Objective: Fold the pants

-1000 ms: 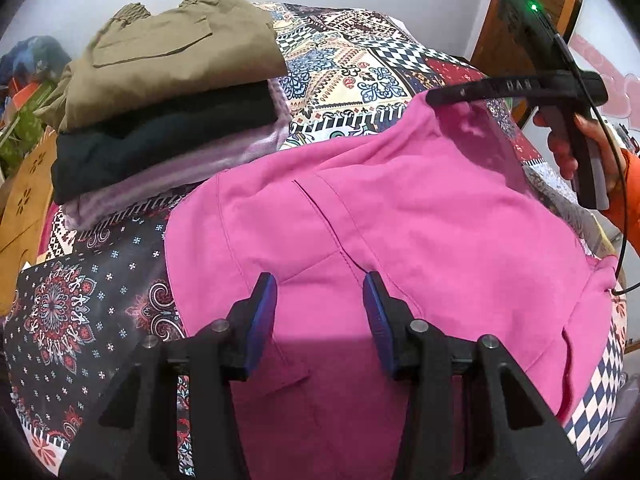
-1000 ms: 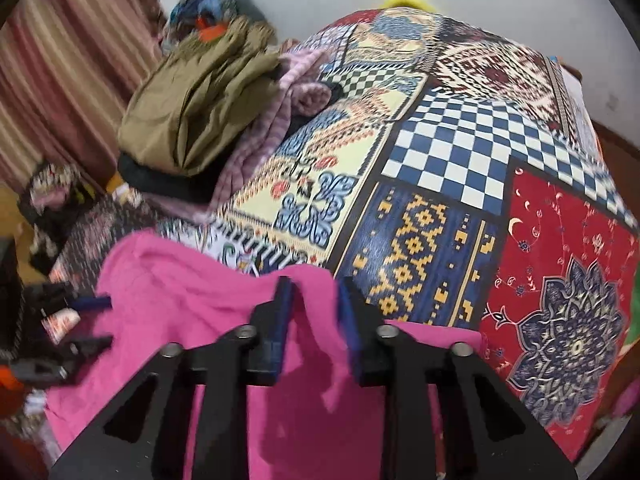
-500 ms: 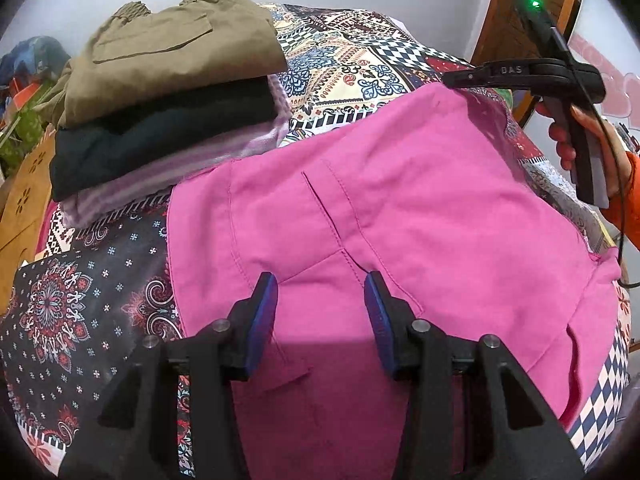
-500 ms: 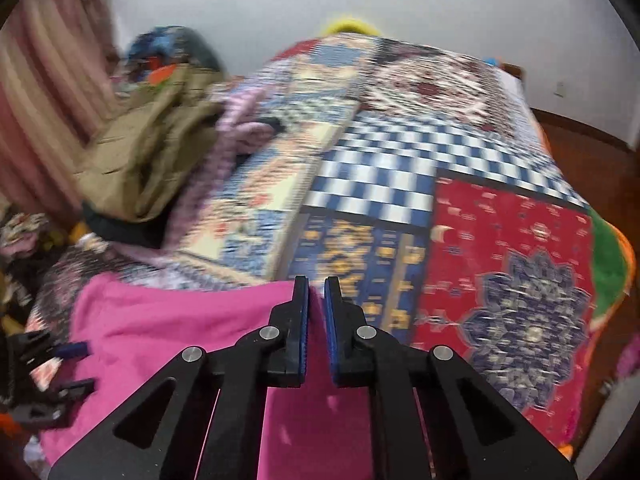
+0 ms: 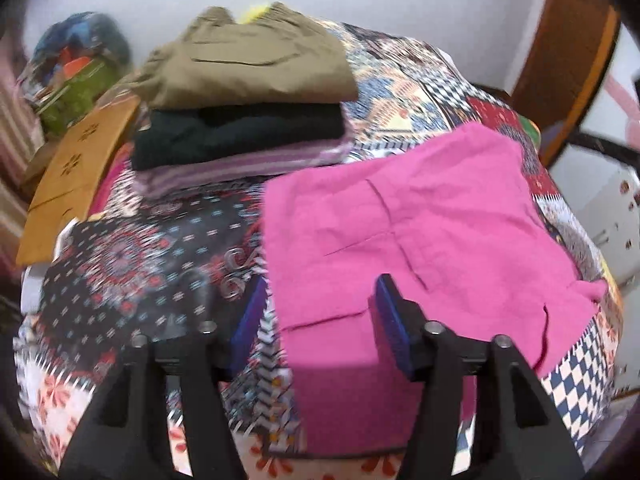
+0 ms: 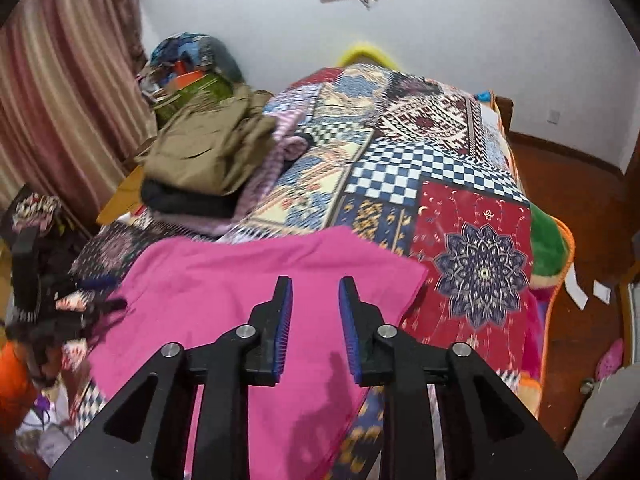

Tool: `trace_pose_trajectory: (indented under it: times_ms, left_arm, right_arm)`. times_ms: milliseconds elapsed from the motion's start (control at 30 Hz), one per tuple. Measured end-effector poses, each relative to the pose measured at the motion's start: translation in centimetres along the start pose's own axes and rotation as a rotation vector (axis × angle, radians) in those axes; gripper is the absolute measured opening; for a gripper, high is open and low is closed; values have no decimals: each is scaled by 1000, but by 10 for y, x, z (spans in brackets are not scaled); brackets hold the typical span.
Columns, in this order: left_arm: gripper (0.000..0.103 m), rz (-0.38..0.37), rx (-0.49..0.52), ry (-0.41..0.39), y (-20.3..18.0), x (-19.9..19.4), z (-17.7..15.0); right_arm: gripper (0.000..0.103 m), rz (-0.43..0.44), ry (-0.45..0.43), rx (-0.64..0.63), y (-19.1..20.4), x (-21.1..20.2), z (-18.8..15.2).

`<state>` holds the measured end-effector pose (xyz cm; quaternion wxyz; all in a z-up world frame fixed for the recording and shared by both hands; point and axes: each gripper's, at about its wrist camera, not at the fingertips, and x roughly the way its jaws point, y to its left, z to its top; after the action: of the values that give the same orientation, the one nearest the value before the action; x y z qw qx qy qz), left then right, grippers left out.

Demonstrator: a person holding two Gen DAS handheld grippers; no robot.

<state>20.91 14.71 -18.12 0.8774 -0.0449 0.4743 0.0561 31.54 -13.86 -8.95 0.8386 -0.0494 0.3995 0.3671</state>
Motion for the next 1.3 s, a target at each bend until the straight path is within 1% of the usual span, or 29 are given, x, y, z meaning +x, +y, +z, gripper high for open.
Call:
trace_pose_trajectory:
  times_ms: [33, 67, 100, 167, 233, 333, 433, 567, 700, 767, 833, 933, 1067, 1133, 1167, 1200, 1300]
  left_arm:
    - [72, 13, -13, -13, 3, -6, -3]
    - [75, 32, -25, -25, 6, -13, -6]
    - [81, 47, -33, -30, 7, -17, -8]
    - [82, 56, -62, -29, 13, -23, -15]
    - [82, 58, -111, -12, 20, -23, -21]
    - [82, 39, -194, 3, 28, -19, -31]
    - [82, -1, -258, 39, 31, -10, -43]
    - [82, -37, -308, 83, 28, -2, -56]
    - [82, -129, -432, 121, 38, 9, -63]
    - [82, -155, -475, 139, 41, 14, -65]
    - [82, -153, -478, 134, 41, 13, -67]
    - [82, -133, -467, 96, 38, -2, -69]
    - [82, -183, -491, 69, 36, -26, -75]
    - [83, -216, -470, 76, 30, -31, -78]
    - [83, -261, -452, 82, 22, -32, -81]
    - [83, -281, -443, 85, 18, -33, -83]
    - [83, -315, -425, 96, 5, -27, -90]
  right_arm:
    - [31, 3, -1, -11, 8, -5, -6]
    - [35, 2, -6, -17, 15, -8, -12]
    - [38, 2, -10, -23, 21, -11, -19]
    - [40, 7, -4, -33, 34, -12, -33]
    - [40, 22, 24, -25, 45, -6, -47]
    - [40, 74, 74, 13, 54, 7, -64]
    - [40, 92, 119, 41, 56, 17, -78]
    - [40, 91, 147, 63, 51, 19, -89]
    - [40, 65, 160, 44, 53, 19, -100]
    - [40, 65, 164, 47, 54, 20, -103]
    - [41, 72, 161, 56, 54, 20, -105]
    - [41, 78, 154, 61, 52, 20, -107]
    - [42, 79, 151, 60, 53, 21, -107]
    - [44, 75, 147, 60, 52, 22, -106]
    - [44, 75, 144, 65, 52, 22, -107]
    - [44, 77, 141, 69, 52, 23, -107]
    - [45, 79, 134, 75, 51, 22, -108]
